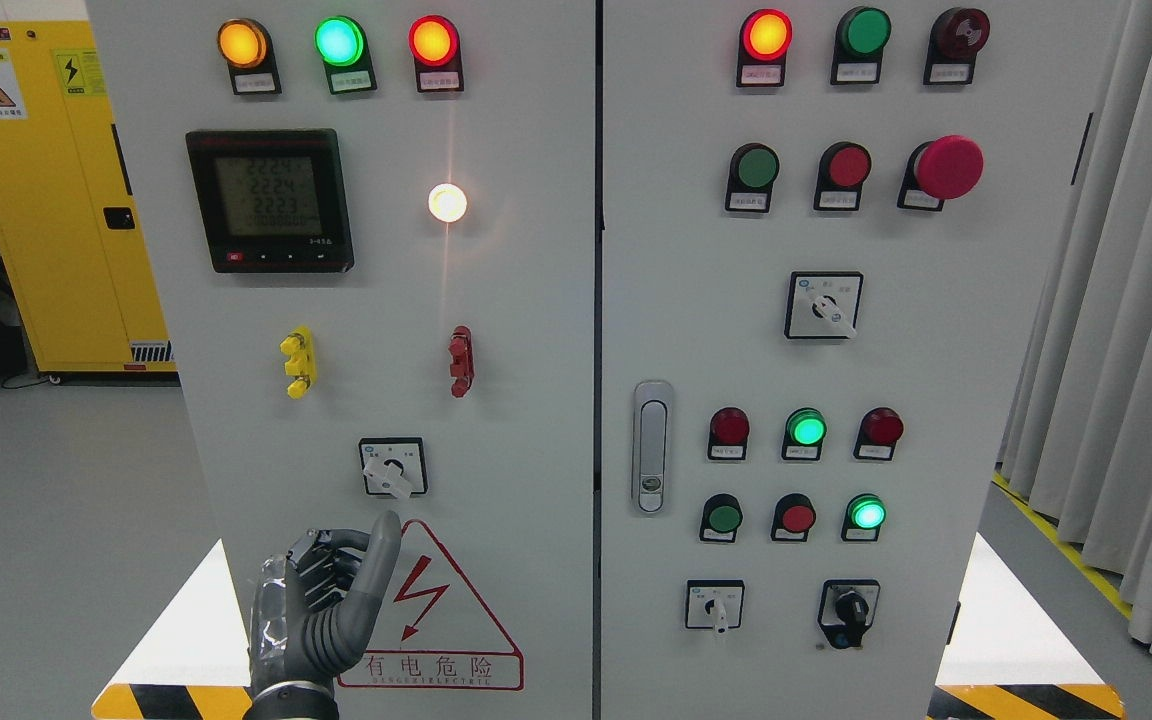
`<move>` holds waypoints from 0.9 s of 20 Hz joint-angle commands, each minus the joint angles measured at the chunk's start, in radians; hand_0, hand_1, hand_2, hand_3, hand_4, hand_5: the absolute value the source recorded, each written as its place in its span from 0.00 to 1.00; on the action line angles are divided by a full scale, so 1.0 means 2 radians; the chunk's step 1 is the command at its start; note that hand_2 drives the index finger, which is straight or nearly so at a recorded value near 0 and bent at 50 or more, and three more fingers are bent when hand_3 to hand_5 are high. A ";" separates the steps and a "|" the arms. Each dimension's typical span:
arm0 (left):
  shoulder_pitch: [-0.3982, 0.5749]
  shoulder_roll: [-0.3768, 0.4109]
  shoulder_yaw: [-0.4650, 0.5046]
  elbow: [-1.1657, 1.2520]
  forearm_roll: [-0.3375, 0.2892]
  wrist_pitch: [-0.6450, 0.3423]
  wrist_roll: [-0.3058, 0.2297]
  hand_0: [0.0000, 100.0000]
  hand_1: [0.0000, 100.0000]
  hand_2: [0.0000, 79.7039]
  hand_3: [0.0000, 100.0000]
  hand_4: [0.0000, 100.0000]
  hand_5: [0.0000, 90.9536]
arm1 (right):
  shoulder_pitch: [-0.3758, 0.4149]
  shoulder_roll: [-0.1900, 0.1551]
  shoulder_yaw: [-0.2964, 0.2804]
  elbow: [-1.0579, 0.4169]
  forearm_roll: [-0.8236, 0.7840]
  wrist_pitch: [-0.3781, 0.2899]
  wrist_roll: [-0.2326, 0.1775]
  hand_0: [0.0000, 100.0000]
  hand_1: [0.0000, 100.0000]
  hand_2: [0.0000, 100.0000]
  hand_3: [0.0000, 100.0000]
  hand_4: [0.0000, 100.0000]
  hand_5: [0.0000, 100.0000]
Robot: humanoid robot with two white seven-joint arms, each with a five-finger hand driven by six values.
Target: Turn on light switch 1
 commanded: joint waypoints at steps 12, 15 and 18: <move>0.295 0.079 0.033 0.171 0.124 -0.336 -0.069 0.08 0.41 0.77 0.97 0.96 0.93 | 0.000 0.000 0.000 0.000 0.000 0.000 0.000 0.00 0.50 0.04 0.00 0.00 0.00; 0.310 0.089 0.033 0.255 0.153 -0.373 -0.083 0.09 0.39 0.73 0.90 0.90 0.79 | 0.000 0.000 0.000 0.000 0.000 0.000 0.000 0.00 0.50 0.04 0.00 0.00 0.00; 0.312 0.091 0.036 0.352 0.160 -0.403 -0.124 0.10 0.36 0.69 0.85 0.84 0.68 | 0.000 0.000 0.000 0.000 0.000 0.000 0.000 0.00 0.50 0.04 0.00 0.00 0.00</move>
